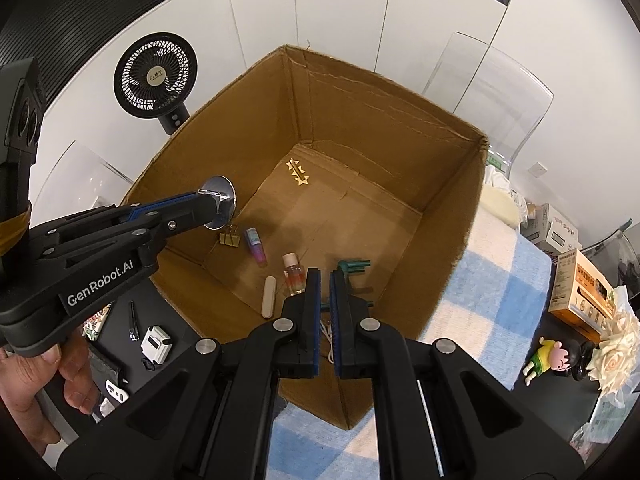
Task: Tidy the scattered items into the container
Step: 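Carry the silver cap and white cable with both tools over the box, then open both tools to drop the cap and cable into the box, then withdraw both tools from the box toward the red candy and black ring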
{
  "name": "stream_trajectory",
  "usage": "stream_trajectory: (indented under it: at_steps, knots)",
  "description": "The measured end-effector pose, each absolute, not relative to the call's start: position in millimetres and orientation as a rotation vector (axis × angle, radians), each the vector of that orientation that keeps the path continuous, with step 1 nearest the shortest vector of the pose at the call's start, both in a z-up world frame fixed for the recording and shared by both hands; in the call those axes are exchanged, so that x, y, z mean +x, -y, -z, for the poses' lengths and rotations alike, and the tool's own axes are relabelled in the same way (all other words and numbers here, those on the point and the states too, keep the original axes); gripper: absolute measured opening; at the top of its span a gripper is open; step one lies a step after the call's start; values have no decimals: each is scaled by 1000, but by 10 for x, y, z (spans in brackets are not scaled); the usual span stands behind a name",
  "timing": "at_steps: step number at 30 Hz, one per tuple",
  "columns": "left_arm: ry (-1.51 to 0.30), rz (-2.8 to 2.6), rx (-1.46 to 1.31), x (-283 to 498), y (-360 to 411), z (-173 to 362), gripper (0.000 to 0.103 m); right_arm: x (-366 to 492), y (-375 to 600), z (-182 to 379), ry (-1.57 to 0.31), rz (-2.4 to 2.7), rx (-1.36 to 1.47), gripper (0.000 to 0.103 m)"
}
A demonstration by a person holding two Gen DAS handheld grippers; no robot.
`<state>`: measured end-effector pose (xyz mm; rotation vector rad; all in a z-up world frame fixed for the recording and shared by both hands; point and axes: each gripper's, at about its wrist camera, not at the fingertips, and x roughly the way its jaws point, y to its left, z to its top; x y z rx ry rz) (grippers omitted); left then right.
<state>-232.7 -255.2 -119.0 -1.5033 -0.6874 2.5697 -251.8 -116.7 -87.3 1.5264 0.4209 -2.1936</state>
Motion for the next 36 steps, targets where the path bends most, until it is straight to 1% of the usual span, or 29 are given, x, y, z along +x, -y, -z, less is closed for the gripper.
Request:
stream_trajectory:
  at_steps: [9,17,18,19,20,22,23,24,25,26,28,29,30,31,32,33,34,36]
  knots:
    - [732,-2561,-1527,-2301,2665,1310,10,-2538,1218,969,-424,2175,1544,5]
    - [715,-2572,-1542,-2300,2659,1317,11,-2529,1200,1000,-418,2179,1555,5]
    - [714,-2572,-1549,-2298,2657,1326,15,-2527,1191,1001,-416,2179,1557,5]
    - [717,-2571,-1554,-2295,2657,1334,24,-2524,1183,999,-414,2181,1557,6]
    - [721,-2569,-1553,-2290,2655,1335,30,-2522,1173,995,-414,2184,1558,6]
    - [729,-2566,-1548,-2279,2650,1334,52,-2519,1147,987,-411,2191,1558,7]
    - [733,-2564,-1545,-2273,2648,1333,57,-2516,1133,982,-410,2195,1558,11]
    - [738,-2562,-1542,-2268,2646,1332,65,-2512,1116,979,-410,2200,1557,16]
    - [745,-2556,-1539,-2261,2641,1328,69,-2508,1097,977,-412,2206,1557,19]
    - [742,-2556,-1538,-2257,2632,1320,70,-2503,1079,979,-411,2210,1558,23]
    - [725,-2566,-1543,-2250,2610,1302,75,-2492,1042,979,-411,2215,1561,24]
    - [713,-2570,-1548,-2250,2600,1297,76,-2488,1023,977,-411,2220,1561,27]
    - [702,-2572,-1553,-2251,2589,1292,79,-2484,1002,967,-407,2228,1558,34]
    - [691,-2575,-1558,-2252,2579,1288,83,-2479,980,953,-399,2237,1555,37]
    - [674,-2581,-1563,-2253,2565,1281,85,-2474,961,938,-390,2246,1551,44]
    - [656,-2589,-1569,-2254,2551,1274,91,-2469,944,919,-383,2255,1545,50]
    - [649,-2593,-1569,-2251,2540,1263,95,-2464,926,899,-377,2265,1539,53]
    - [638,-2597,-1565,-2243,2520,1241,98,-2453,892,865,-363,2282,1529,65]
